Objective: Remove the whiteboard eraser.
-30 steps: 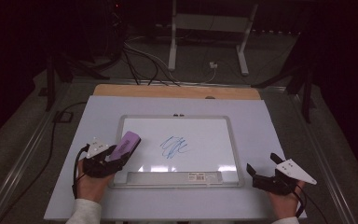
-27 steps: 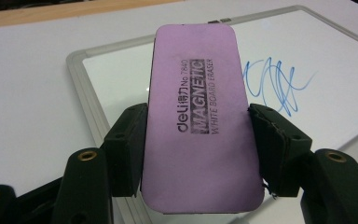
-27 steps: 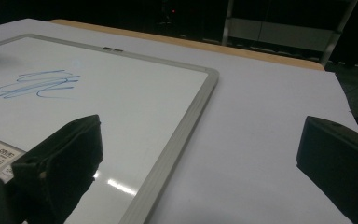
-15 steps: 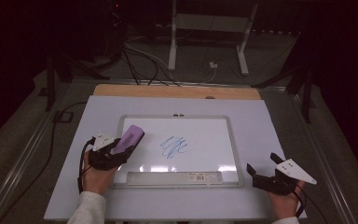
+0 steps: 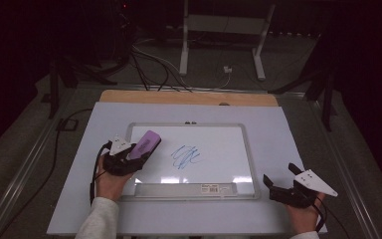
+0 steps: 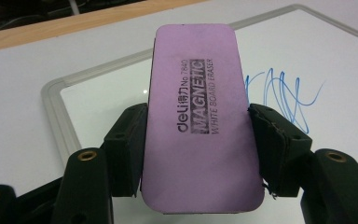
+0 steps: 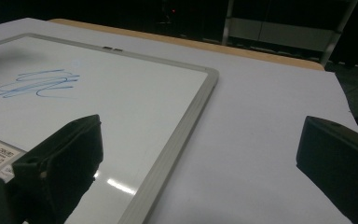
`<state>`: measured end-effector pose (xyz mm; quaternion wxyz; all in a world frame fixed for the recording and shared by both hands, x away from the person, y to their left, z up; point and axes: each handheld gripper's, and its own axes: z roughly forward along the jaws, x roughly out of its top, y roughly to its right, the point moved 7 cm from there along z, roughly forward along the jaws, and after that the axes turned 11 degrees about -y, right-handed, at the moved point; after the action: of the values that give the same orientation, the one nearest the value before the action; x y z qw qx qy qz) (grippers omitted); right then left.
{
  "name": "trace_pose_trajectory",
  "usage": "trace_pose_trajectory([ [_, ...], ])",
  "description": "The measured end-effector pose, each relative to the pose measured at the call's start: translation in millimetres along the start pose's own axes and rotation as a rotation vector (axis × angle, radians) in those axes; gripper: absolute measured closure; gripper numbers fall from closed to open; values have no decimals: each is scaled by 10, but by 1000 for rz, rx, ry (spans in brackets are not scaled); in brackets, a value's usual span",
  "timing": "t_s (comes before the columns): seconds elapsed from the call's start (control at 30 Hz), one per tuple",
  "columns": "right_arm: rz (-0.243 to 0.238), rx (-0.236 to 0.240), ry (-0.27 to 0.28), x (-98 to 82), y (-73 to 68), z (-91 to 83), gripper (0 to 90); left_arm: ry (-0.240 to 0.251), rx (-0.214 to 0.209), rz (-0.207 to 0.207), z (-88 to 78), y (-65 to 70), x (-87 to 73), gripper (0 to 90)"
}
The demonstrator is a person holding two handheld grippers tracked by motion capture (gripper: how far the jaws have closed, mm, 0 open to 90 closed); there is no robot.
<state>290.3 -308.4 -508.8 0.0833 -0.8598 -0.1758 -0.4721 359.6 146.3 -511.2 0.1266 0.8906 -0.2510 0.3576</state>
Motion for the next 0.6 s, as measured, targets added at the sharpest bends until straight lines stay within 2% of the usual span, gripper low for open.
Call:
trace_pose_trajectory([
  [0.3,-3,1,0,0,-2,3,8,-39,-11,34,168,55,15,415],
  [0.6,-3,1,0,0,-2,4,8,-76,-34,46,346,159,2,415],
])
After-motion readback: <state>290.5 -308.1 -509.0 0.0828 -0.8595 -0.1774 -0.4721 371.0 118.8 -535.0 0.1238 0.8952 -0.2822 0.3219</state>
